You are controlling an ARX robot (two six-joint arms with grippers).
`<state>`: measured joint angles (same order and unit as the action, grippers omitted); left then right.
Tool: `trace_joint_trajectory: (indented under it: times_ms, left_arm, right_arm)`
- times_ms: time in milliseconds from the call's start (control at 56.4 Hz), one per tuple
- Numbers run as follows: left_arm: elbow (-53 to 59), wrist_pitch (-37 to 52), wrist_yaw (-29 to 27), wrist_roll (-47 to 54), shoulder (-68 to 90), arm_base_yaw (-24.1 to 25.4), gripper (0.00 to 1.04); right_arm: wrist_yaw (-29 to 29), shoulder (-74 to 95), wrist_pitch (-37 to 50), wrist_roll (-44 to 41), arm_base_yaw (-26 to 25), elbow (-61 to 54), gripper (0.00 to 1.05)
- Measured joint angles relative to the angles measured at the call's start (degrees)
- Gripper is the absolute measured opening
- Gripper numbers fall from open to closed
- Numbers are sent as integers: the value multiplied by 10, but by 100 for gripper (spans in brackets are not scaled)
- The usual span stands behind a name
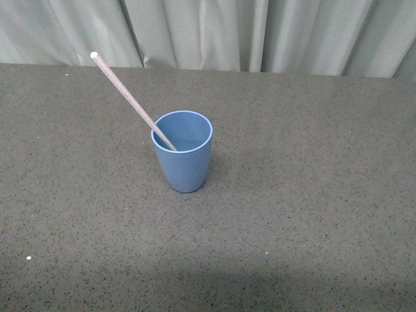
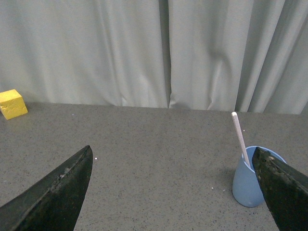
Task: Transfer chopsticks to blue cup
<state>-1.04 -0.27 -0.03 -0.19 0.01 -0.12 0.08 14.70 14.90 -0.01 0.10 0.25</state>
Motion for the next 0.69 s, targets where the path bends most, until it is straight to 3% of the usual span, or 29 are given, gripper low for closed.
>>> trace_joint_trajectory:
  times_ms: [266,337,479,691]
  left_arm:
    - [0,0,0,0,0,0,98]
    - [0,0,0,0,0,0,98]
    - [0,0,0,0,0,0,98]
    - [0,0,0,0,0,0,98]
  right_arm:
    - [0,-49,-49,0,0,0,1]
    - [-1,-120,-140,0,0,0,1]
    - [-2,-144,-148,0,0,0,1]
    - [-2,-144,-148,0,0,0,38]
